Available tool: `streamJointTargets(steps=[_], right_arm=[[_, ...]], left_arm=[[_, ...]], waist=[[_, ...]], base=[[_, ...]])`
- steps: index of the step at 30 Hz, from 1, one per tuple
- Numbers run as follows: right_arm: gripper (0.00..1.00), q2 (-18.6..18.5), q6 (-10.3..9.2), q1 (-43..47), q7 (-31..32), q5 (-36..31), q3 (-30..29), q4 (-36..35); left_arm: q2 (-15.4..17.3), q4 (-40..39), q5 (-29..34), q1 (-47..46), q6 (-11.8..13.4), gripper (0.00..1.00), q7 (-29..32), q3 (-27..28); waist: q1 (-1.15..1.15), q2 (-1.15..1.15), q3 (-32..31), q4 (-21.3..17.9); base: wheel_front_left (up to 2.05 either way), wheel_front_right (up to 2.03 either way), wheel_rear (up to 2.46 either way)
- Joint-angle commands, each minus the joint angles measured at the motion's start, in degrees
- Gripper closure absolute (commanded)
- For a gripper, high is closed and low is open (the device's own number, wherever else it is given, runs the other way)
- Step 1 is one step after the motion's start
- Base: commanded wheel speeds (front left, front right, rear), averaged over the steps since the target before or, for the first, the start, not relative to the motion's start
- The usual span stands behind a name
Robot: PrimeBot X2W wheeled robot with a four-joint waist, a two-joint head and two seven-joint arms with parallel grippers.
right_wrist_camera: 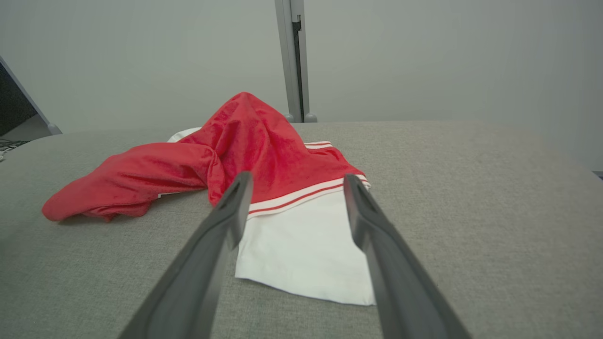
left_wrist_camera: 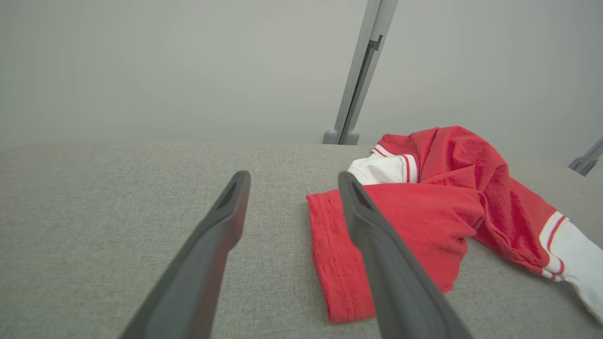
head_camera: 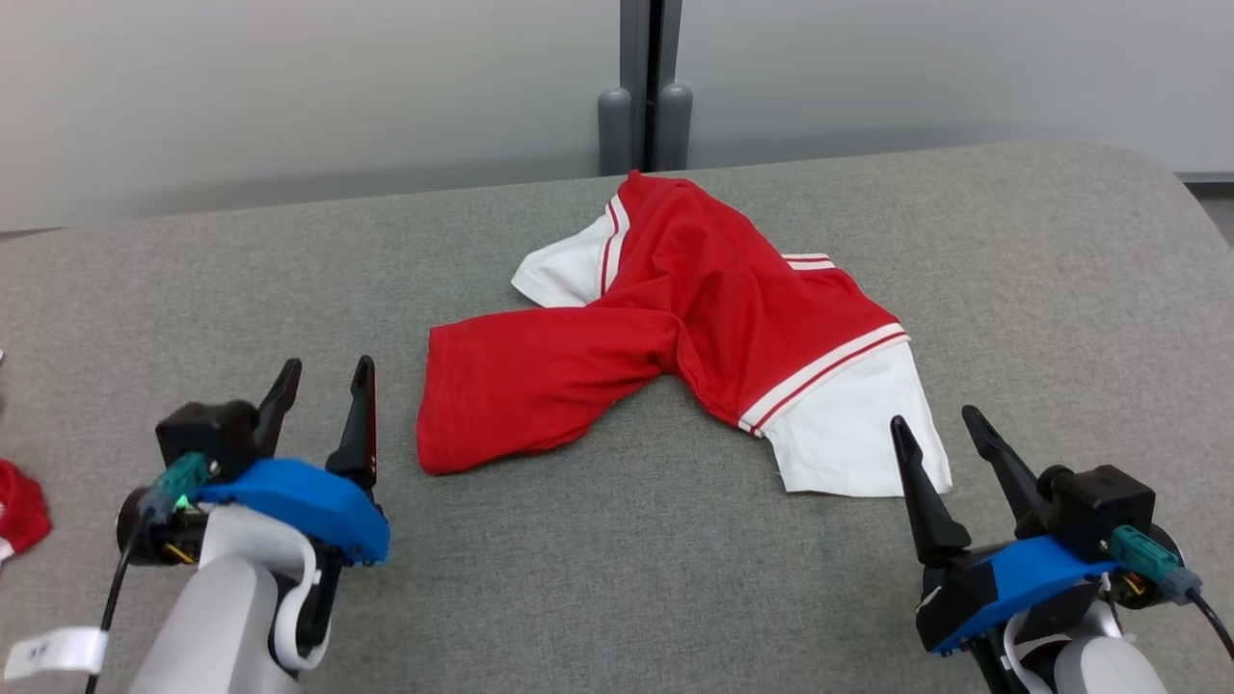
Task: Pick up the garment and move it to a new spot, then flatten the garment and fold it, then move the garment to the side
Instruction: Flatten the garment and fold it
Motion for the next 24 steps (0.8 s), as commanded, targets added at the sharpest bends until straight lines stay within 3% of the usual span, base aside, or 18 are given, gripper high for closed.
streamJointTargets(steps=[1,14,24], right_arm=[[0.0,0.0,0.03,0.1,0.1,0.4,0.3,-0.5],[0.0,0.0,0.03,-3.8,-1.3,2.5,4.0,0.0],[0.0,0.0,0.03,-4.8,-2.6,3.4,5.7,1.6]], left_arm=[[0.2,1.4,-0.2,-2.1,-0.2,0.0,1.1,-0.1],[-0.1,20.1,-4.8,-17.5,-2.4,0.0,15.7,-1.2],[0.7,25.7,-5.4,-22.7,-3.2,0.0,20.7,-2.7]], waist=[[0.0,0.0,1.3,-1.0],[0.0,0.0,8.7,-6.4],[0.0,0.0,10.0,-8.1]], base=[[0.0,0.0,0.0],[0.0,0.0,0.0],[0.0,0.0,0.0]])
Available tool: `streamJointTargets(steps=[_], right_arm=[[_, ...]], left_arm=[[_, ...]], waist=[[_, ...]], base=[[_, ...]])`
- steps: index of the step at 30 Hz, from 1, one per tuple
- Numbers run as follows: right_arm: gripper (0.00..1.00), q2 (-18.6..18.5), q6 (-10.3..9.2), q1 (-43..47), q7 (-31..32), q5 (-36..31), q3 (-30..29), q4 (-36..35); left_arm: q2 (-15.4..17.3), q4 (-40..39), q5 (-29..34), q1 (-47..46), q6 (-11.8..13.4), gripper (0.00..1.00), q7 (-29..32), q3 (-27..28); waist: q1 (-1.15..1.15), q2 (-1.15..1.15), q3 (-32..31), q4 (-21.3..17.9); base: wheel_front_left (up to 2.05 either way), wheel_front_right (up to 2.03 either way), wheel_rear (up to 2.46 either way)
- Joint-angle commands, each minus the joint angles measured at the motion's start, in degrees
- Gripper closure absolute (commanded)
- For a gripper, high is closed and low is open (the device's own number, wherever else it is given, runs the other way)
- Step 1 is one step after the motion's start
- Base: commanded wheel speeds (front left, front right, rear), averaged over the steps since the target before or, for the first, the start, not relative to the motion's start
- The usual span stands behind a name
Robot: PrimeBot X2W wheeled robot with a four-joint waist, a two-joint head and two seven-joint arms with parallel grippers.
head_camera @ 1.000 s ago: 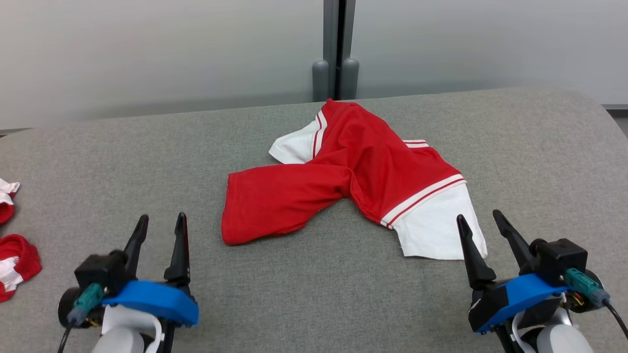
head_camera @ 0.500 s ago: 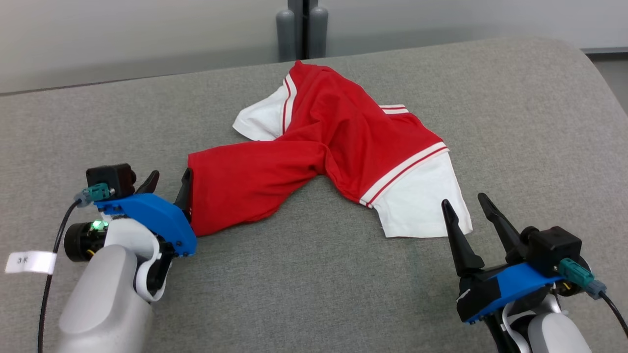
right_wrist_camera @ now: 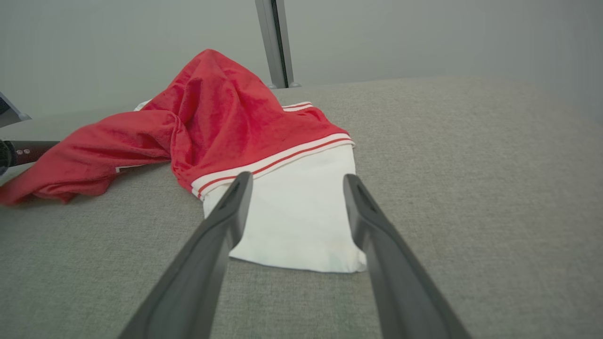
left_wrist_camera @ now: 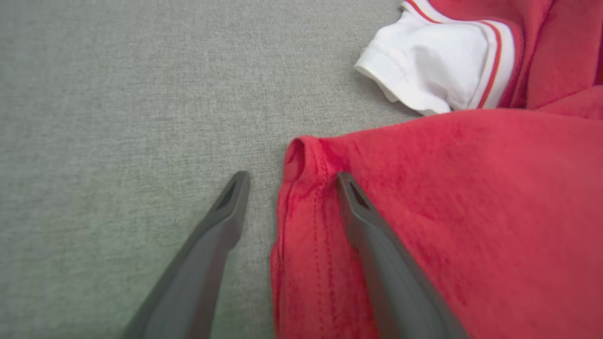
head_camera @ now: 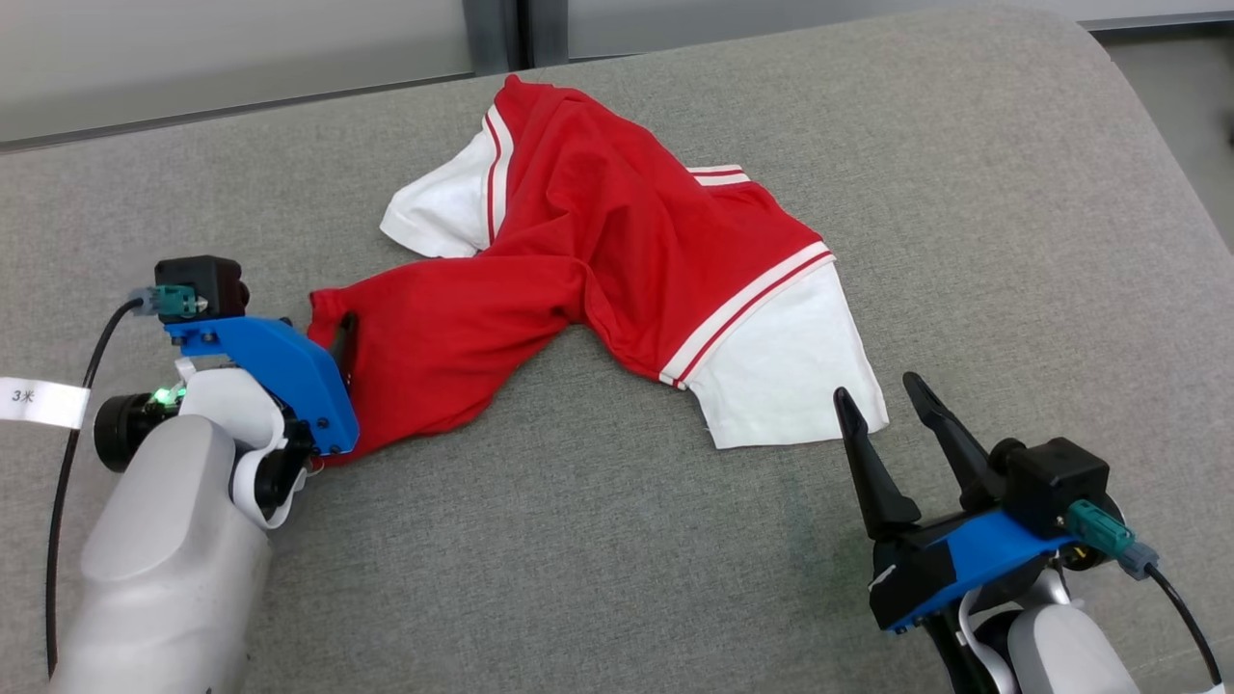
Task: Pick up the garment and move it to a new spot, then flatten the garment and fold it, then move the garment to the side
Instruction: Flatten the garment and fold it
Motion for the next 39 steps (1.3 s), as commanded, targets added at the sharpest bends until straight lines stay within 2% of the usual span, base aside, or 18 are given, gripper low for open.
streamJointTargets(steps=[1,8,9,11,12,20,26,32,39], right_arm=[[0.0,0.0,0.03,-0.8,-0.4,0.2,0.2,0.2],[0.0,0.0,0.03,-1.3,-0.2,0.1,1.4,0.3],[0.0,0.0,0.03,-1.4,-0.1,0.2,1.7,0.2],[0.0,0.0,0.03,-1.7,-0.2,0.6,2.0,0.1],[0.0,0.0,0.03,-1.7,-0.3,0.7,1.9,0.1],[0.0,0.0,0.03,0.8,-0.6,0.3,-0.5,-0.1],[0.0,0.0,0.03,1.9,0.1,0.1,-2.3,-0.3],[0.0,0.0,0.03,3.3,0.9,-0.3,-3.5,-1.1],[0.0,0.0,0.03,4.4,1.9,0.0,-4.5,-2.2]], left_arm=[[0.1,0.5,-0.1,-0.8,-0.3,0.0,0.3,-0.5],[0.6,2.2,-0.1,-3.0,-1.2,0.0,1.1,-2.5],[0.8,3.0,-0.2,-3.0,-1.1,0.05,1.9,-2.6],[0.9,4.1,-0.3,-3.0,-1.2,0.96,3.1,-3.1],[0.9,4.3,-0.4,-3.1,-1.1,1.0,2.8,-3.1],[-0.2,-1.3,-2.1,-1.3,-1.3,1.0,-9.3,-2.0],[-0.2,-16.2,-2.5,8.3,-1.6,1.0,-17.6,-6.9],[3.7,-33.9,-1.6,21.3,-1.5,1.0,-18.8,-16.0],[8.4,-44.4,4.0,28.7,-1.5,1.0,-20.5,-24.4]], waist=[[-0.01,0.0,0.0,-0.1],[-0.01,0.0,0.1,-0.8],[-0.01,0.0,0.1,-1.1],[-0.01,0.0,0.3,-1.5],[-0.01,0.0,0.3,-1.6],[-0.01,0.0,-1.2,0.7],[-0.01,0.0,-4.2,4.3],[-0.01,0.0,-7.1,8.3],[-0.01,0.0,-8.3,11.1]], base=[[0.0,0.0,0.0],[0.0,0.0,0.0],[0.0,0.0,0.0],[0.0,0.0,0.0],[0.0,0.0,0.0],[0.0,0.0,0.0],[0.0,0.0,0.0],[0.0,0.0,0.0],[0.0,0.0,0.0]])
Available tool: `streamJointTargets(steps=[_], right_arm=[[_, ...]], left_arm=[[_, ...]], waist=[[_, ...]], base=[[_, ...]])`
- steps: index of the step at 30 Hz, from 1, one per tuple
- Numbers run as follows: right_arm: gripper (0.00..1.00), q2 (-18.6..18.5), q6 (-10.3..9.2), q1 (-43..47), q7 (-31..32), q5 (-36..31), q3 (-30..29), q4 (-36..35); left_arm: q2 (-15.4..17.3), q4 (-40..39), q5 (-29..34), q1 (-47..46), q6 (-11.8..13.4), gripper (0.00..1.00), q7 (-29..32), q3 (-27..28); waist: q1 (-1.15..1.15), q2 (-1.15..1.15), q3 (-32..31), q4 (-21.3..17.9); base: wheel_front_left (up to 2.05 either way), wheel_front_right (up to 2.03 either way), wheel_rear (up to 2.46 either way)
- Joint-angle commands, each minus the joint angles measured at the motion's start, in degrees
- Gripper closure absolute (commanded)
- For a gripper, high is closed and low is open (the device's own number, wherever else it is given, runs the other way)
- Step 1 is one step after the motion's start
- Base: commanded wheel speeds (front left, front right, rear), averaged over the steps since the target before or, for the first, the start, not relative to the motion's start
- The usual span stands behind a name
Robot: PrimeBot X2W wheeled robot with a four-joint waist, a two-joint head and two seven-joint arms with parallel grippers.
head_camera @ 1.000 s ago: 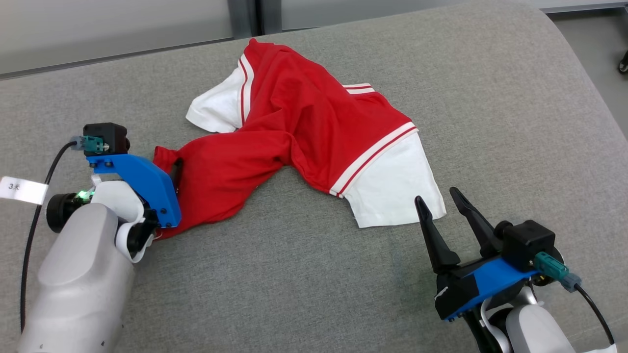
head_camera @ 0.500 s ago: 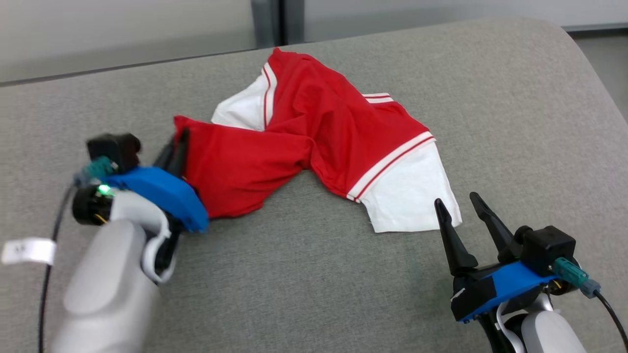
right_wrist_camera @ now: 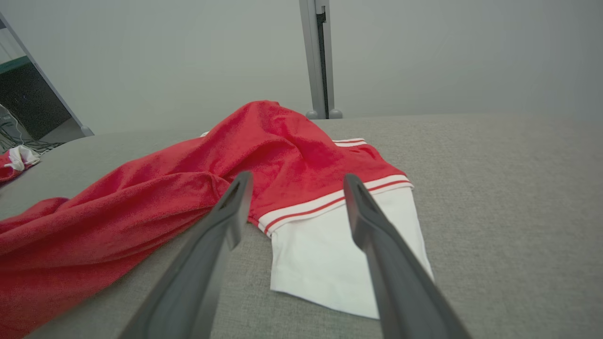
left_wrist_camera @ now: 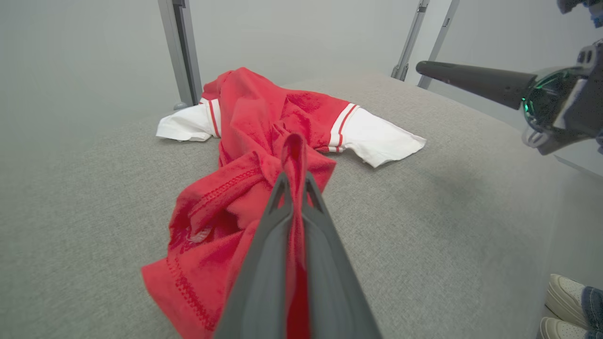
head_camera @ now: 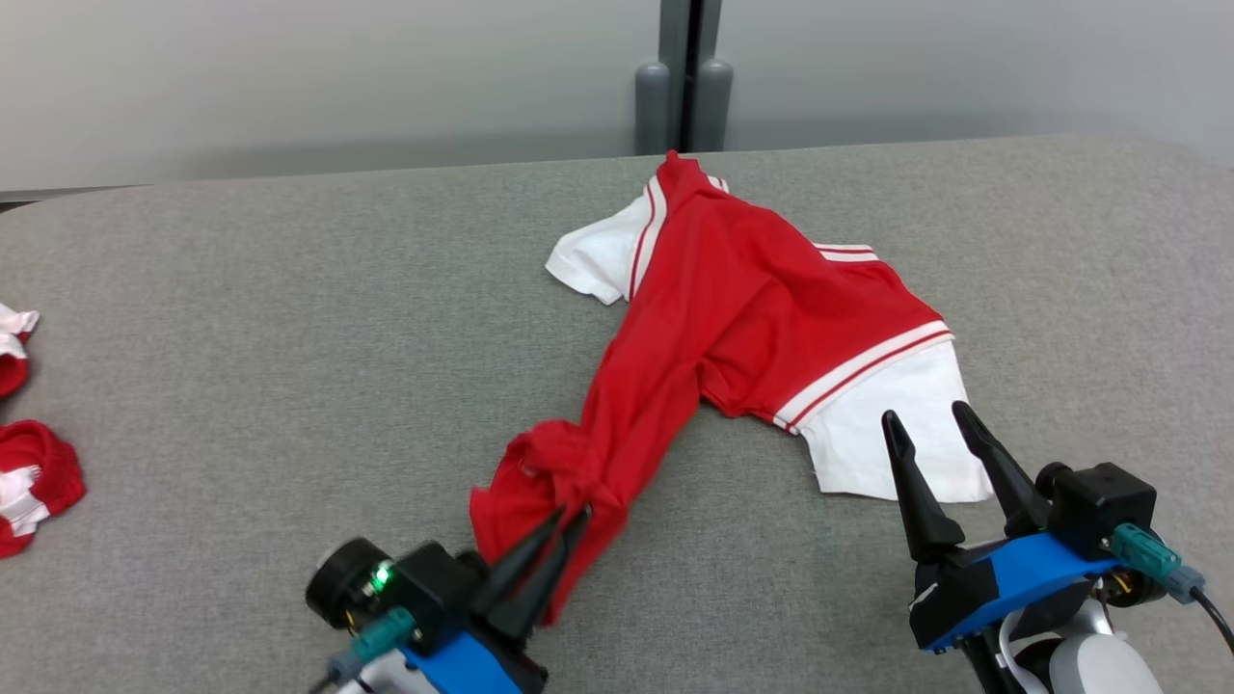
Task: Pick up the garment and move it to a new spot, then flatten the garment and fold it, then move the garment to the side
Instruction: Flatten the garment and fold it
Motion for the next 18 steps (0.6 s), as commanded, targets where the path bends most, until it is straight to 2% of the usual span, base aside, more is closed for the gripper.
streamJointTargets(steps=[1,3,4,5,6,7,12,15,18], right_arm=[[0.0,-0.1,0.03,0.9,0.3,-0.1,-0.2,-0.4],[0.0,-0.1,0.03,1.1,0.4,0.1,-0.2,-0.5],[0.0,-0.1,0.03,1.2,0.5,0.1,-0.2,-0.6],[0.0,-0.1,0.03,1.2,0.6,0.2,-0.3,-0.5],[0.0,-0.1,0.03,1.2,0.6,0.2,-0.3,-0.5],[0.0,-0.1,0.03,1.3,0.6,0.3,-0.3,-0.5],[0.0,-0.1,0.03,1.6,0.8,0.3,-0.6,-0.5],[0.0,-0.1,0.03,1.7,0.9,0.2,-0.9,-0.6],[0.0,-0.1,0.03,2.0,0.7,0.2,-1.2,-0.8]], left_arm=[[0.7,-1.2,0.9,1.3,-0.1,1.0,-0.2,-1.6],[1.5,-1.3,1.4,2.3,-0.1,1.0,1.4,-3.6],[1.5,-1.2,0.9,2.7,-0.1,0.92,2.0,-4.1],[1.5,-0.9,0.4,3.2,-0.1,0.58,2.9,-4.7],[1.5,-0.9,0.4,3.2,-0.1,0.58,2.9,-4.7],[1.9,-0.6,-0.5,3.9,-0.1,0.0,4.3,-5.8],[2.8,-1.6,-4.3,5.6,0.3,0.0,7.9,-5.6],[4.0,-4.0,-7.4,7.1,3.3,0.0,10.2,-2.7],[5.3,-7.0,-9.4,8.3,7.9,0.0,10.6,1.7]], waist=[[0.01,0.0,-0.7,1.0],[0.01,0.0,-0.8,1.3],[0.01,0.0,-0.9,1.4],[0.01,0.0,-1.0,1.4],[0.01,0.0,-1.0,1.4],[0.01,0.0,-1.1,1.5],[0.01,0.0,-1.2,1.4],[0.01,0.0,-1.3,1.3],[0.01,0.0,-1.3,1.2]], base=[[0.0,0.0,0.0],[0.0,0.0,0.0],[0.0,0.0,0.0],[0.0,0.0,0.0],[0.0,0.0,0.0],[0.0,0.0,0.0],[0.0,0.0,0.0],[0.0,0.0,0.0],[0.0,0.0,0.0]])
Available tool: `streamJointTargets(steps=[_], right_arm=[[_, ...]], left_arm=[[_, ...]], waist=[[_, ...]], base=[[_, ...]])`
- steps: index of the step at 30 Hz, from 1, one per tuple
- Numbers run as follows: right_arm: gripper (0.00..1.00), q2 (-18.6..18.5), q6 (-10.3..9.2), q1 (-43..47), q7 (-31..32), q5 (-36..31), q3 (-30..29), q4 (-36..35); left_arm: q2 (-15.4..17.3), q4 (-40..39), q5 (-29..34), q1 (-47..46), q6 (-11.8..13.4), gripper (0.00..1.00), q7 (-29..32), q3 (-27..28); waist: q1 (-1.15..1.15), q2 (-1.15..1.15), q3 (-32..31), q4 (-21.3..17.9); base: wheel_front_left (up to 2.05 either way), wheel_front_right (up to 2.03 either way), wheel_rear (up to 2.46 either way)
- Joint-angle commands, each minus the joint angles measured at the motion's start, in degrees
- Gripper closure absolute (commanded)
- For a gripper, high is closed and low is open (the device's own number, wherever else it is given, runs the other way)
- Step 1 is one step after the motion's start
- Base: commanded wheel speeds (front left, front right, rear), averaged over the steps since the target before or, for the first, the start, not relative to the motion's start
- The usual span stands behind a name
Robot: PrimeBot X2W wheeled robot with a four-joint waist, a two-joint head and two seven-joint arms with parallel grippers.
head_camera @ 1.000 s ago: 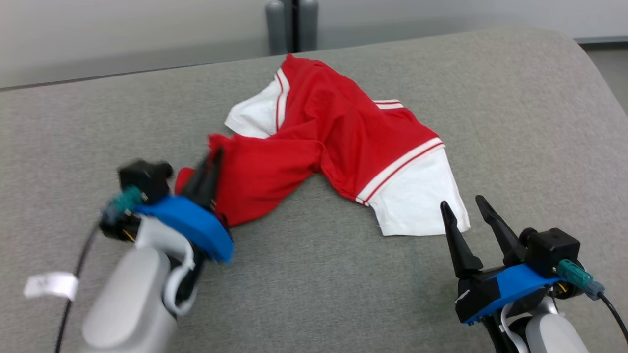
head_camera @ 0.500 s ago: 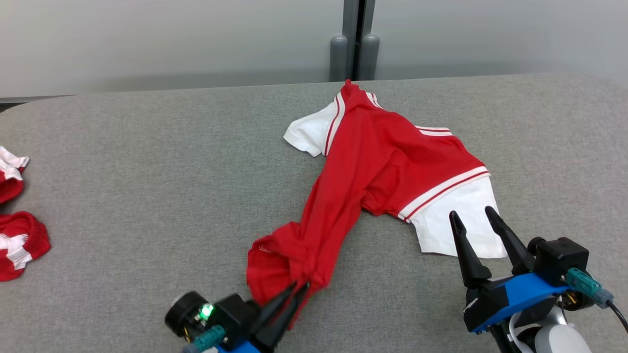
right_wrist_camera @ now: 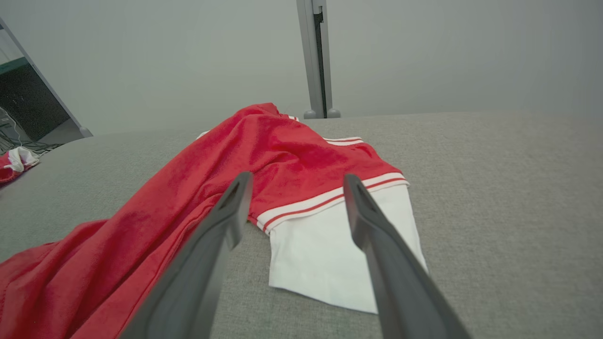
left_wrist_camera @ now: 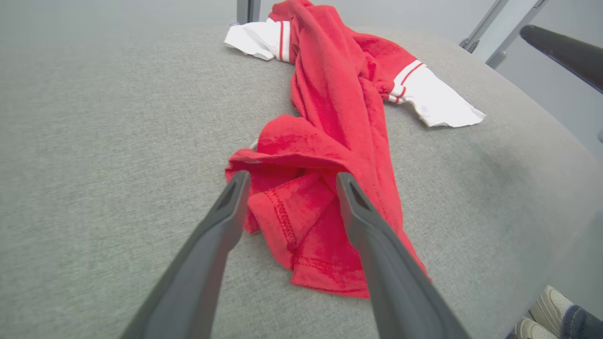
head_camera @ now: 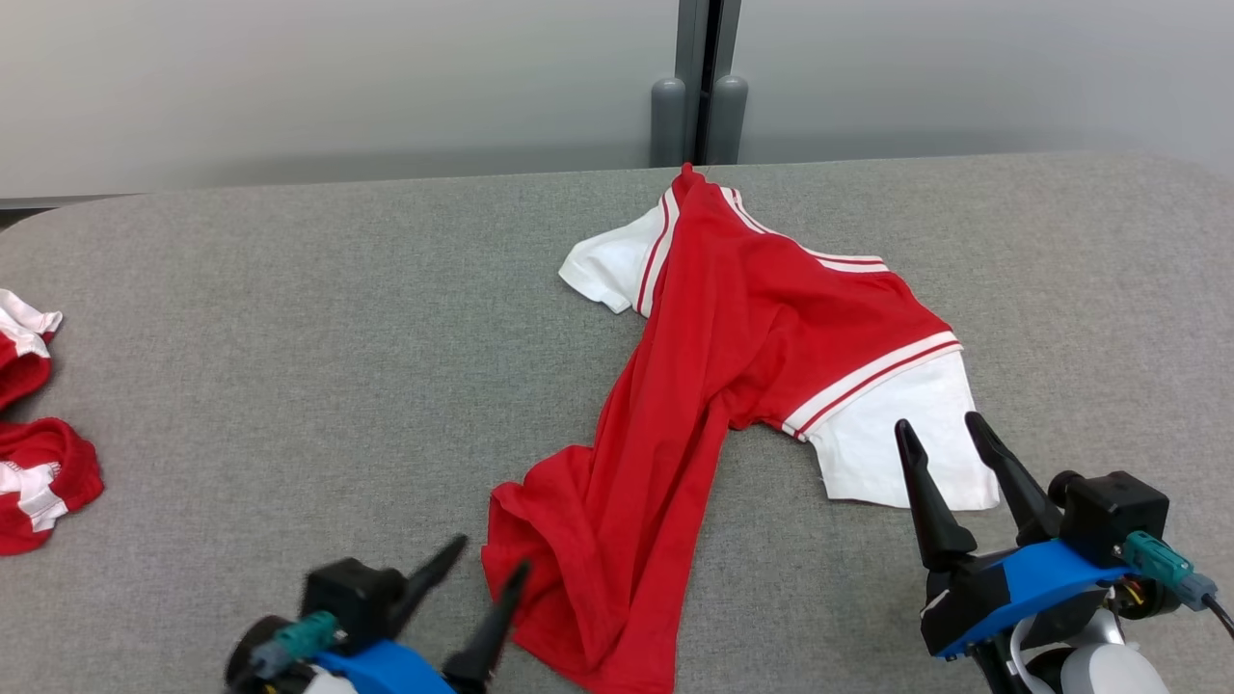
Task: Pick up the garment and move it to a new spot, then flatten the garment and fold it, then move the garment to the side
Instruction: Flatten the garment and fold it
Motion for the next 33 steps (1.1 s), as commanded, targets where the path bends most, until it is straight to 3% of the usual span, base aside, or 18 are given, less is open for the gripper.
streamJointTargets(steps=[1,7,15,25,26,28,33], right_arm=[[0.0,-0.1,0.03,0.8,-0.1,0.0,-0.2,-0.3],[0.0,-0.1,0.03,0.7,0.0,0.2,-0.3,-0.1],[0.0,-0.1,0.03,-0.2,-0.2,0.5,1.3,0.1],[0.0,-0.1,0.03,-0.5,-0.7,0.9,1.3,0.1],[0.0,-0.1,0.03,-0.6,-0.7,0.9,1.3,0.1],[0.0,0.0,0.03,-0.8,-0.9,0.9,1.3,0.0],[0.0,-0.1,0.03,-1.1,-1.1,1.1,1.0,-0.3]], left_arm=[[0.6,-0.7,-0.4,0.5,1.4,0.0,0.5,1.2],[-1.6,-0.2,-5.1,-1.8,6.2,0.0,6.6,4.0],[-5.3,7.9,-7.6,-6.7,12.1,0.0,16.4,3.3],[-7.3,13.7,-9.9,-9.0,11.8,0.0,21.0,2.0],[-7.6,14.0,-10.0,-9.1,11.4,0.51,21.2,1.8],[-8.4,14.3,-10.6,-9.7,10.5,1.0,19.9,2.2],[-9.2,15.2,-9.7,-12.4,8.9,1.0,14.4,4.2]], waist=[[0.01,0.0,0.0,0.0],[0.01,0.0,-0.1,-0.1],[0.01,0.0,0.1,-1.9],[0.01,0.0,1.4,-3.3],[0.01,0.0,1.5,-3.4],[0.01,0.0,1.9,-3.5],[0.01,0.0,3.1,-3.9]], base=[[0.0,0.0,0.0],[0.0,0.0,0.0],[0.0,0.0,0.0],[0.0,0.0,0.0],[0.0,0.0,0.0],[0.0,0.0,0.0],[0.0,0.0,0.0]])
